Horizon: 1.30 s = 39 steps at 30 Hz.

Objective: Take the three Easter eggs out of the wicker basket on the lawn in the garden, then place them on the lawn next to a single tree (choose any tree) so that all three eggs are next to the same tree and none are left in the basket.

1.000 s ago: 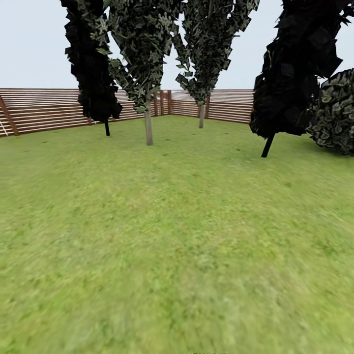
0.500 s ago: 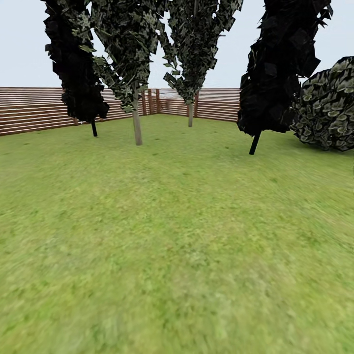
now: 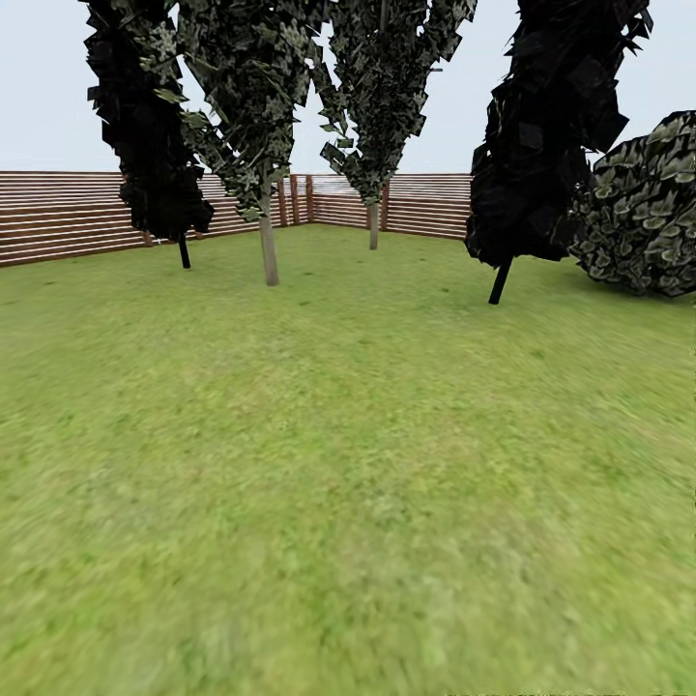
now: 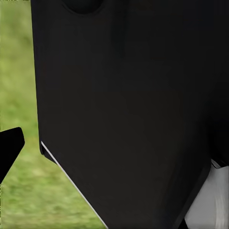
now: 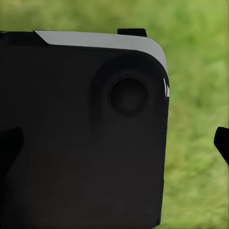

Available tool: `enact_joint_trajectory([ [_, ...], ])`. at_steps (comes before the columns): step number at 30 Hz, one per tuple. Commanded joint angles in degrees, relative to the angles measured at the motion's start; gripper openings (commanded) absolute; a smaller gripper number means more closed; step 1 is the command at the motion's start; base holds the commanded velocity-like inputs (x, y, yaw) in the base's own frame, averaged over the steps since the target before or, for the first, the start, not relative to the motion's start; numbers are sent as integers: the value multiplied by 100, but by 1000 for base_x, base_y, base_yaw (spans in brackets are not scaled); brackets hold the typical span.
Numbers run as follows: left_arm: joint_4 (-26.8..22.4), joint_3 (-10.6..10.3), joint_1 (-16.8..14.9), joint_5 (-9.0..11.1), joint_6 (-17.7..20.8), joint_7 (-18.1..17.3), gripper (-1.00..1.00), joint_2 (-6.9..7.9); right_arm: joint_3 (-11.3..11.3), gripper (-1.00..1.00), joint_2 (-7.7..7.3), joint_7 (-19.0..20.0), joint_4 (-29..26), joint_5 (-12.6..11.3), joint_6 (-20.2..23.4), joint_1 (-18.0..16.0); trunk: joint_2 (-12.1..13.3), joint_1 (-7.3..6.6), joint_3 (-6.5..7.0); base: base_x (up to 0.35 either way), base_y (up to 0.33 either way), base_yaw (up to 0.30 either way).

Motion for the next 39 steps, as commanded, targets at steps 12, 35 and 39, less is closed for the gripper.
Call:
enact_joint_trajectory([
  [12, -11, 31, 4, 32, 0, -3, 100, -2, -15, 100, 12, 9, 18, -17, -24, -3, -2, 0, -4, 0, 0, -254],
  [35, -11, 31, 4, 30, 0, -3, 100, -2, -12, 100, 17, 4, 22, -16, -28, -3, -2, 0, -4, 0, 0, -289],
  [39, -11, 31, 4, 27, 0, -3, 100, -2, -13, 100, 17, 4, 22, -17, -28, -3, -2, 0, -4, 0, 0, -289],
])
